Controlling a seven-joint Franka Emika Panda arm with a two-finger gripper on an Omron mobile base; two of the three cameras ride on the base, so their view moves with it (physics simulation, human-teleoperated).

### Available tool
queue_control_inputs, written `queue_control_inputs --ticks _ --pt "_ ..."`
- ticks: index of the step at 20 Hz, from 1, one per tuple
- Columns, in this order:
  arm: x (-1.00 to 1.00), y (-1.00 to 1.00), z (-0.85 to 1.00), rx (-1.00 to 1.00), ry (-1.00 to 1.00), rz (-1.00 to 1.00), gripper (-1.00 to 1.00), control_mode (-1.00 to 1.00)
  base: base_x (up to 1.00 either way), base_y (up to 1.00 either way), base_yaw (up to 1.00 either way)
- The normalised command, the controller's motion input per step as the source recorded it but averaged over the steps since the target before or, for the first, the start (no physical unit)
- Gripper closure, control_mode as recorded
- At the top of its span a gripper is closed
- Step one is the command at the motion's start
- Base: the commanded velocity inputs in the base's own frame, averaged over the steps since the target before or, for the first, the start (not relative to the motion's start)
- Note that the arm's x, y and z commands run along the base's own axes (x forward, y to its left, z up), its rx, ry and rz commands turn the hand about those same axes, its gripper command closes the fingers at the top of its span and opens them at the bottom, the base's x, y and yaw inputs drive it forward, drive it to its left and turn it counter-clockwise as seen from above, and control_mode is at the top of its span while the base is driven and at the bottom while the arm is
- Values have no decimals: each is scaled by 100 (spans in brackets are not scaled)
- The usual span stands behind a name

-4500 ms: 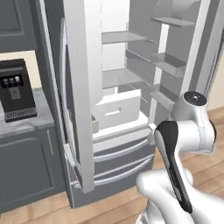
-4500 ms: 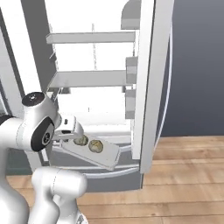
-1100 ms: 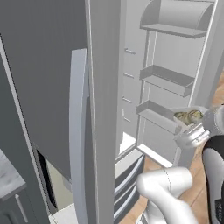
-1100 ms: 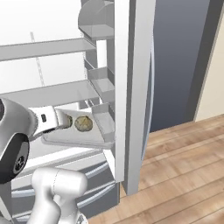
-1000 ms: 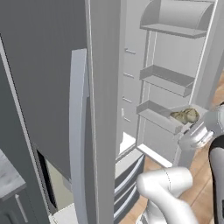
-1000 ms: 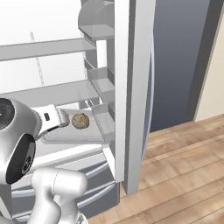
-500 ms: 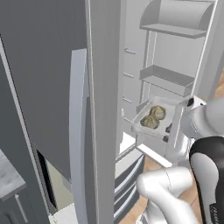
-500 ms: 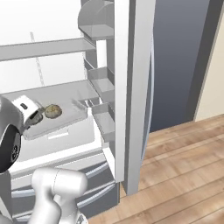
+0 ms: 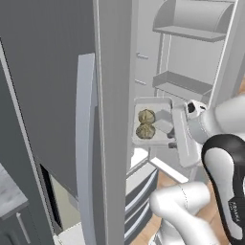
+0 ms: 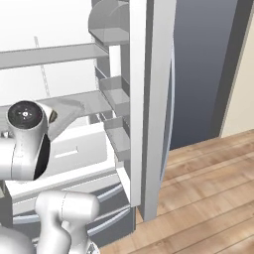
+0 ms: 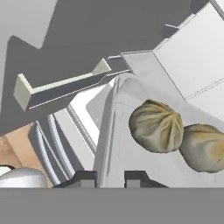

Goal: Place two dumplings into each of the tupperware containers and then place the containers in the fridge.

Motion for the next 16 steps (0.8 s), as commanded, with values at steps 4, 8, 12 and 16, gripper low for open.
queue_control_inputs --ticks 4,8,12,16 --pt "59 34 -44 -20 -15 10 100 -100 0 0 0" --pt "65 35 -25 -18 -4 1 100 -100 0 0 0" --pt "61 -16 -2 0 0 8 100 -100 0 0 0" --pt "79 -5 -15 0 0 16 100 -100 0 0 0"
